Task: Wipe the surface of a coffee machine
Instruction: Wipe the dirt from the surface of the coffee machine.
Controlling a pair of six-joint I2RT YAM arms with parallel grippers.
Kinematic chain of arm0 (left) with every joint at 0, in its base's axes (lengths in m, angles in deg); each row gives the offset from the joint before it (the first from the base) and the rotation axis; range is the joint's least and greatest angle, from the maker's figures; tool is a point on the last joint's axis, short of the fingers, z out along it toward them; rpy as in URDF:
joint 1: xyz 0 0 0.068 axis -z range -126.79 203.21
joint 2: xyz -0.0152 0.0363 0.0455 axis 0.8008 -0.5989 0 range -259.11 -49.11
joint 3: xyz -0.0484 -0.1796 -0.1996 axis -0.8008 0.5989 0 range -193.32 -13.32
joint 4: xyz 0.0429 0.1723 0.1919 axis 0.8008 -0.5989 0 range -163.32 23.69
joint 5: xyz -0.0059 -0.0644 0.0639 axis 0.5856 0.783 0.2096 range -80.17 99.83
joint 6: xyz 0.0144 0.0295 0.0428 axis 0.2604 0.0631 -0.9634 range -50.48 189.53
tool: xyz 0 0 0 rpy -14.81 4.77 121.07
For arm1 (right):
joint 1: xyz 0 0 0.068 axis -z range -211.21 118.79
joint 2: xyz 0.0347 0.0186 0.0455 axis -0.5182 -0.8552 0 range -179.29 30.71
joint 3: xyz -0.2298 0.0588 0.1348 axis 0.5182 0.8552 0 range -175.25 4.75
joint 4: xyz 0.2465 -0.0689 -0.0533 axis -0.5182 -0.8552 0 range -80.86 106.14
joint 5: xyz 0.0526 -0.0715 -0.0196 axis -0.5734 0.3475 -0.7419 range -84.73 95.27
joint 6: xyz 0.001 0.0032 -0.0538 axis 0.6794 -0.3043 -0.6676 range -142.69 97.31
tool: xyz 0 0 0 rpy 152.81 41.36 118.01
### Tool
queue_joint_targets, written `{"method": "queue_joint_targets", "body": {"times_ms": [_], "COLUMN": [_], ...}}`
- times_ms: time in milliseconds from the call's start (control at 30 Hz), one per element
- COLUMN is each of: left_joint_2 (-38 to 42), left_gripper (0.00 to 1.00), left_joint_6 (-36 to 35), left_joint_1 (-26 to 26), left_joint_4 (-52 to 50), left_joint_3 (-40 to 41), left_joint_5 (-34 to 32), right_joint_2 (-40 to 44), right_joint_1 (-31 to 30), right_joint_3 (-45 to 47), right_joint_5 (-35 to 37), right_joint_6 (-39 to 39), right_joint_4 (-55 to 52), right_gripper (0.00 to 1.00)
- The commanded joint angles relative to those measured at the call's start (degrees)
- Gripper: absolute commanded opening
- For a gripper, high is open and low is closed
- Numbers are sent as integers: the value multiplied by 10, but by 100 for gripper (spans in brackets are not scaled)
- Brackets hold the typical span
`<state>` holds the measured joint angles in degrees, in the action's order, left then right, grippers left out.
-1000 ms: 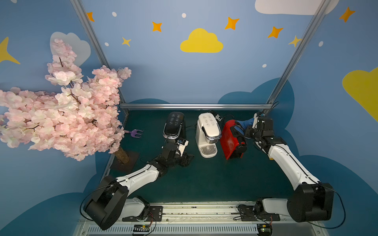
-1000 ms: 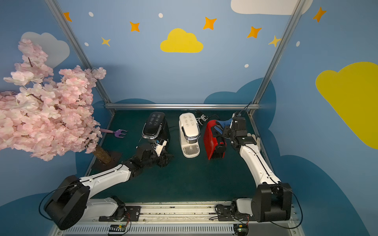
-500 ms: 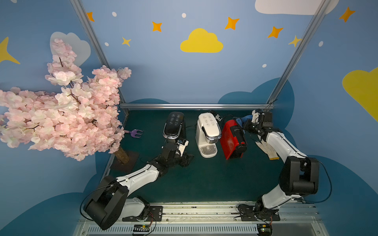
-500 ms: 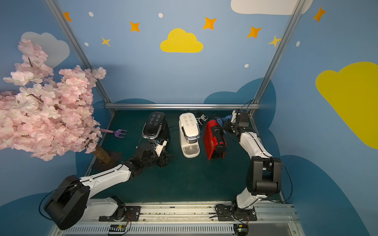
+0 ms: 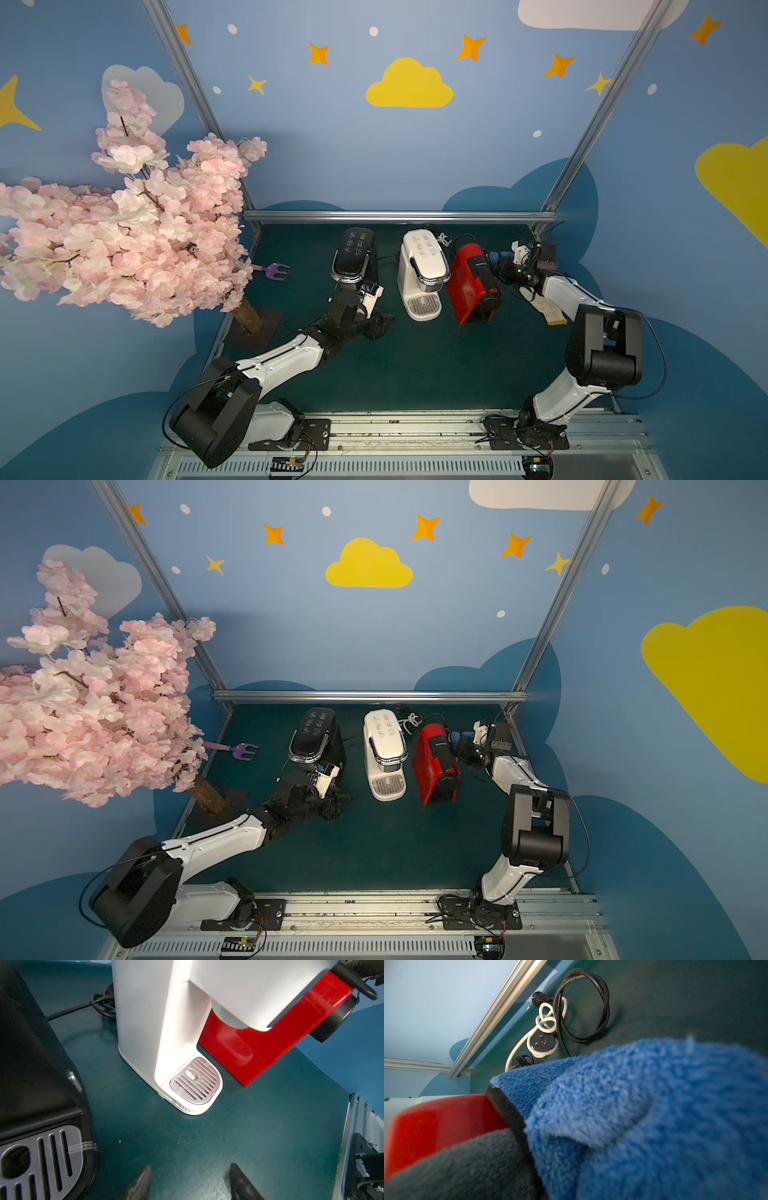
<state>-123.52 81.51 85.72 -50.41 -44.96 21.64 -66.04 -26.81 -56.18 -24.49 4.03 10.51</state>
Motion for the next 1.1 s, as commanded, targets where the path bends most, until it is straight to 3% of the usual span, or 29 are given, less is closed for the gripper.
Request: {"method": "queue_joint_targets", "body": {"times_ms": [0, 633, 1067], "left_joint_2": [-3, 1, 6], "left_gripper": [60, 60, 60], "left_joint_6": [-10, -7, -8], "left_joint_1": [-1, -1, -1], "left_joint_4": [-4, 5, 4], "left_joint_3": [-3, 3, 4], "left_joint_5": [7, 8, 8], "right_joint_2": [18, 175, 346], "right_joint_1": [-17, 8, 9], "right_joint_3": [43, 238, 249], "right_joint_5": [-84, -108, -106], "right_joint_6": [-14, -14, 5], "right_joint_4": [-32, -40, -134], "right_gripper": [2, 3, 3]}}
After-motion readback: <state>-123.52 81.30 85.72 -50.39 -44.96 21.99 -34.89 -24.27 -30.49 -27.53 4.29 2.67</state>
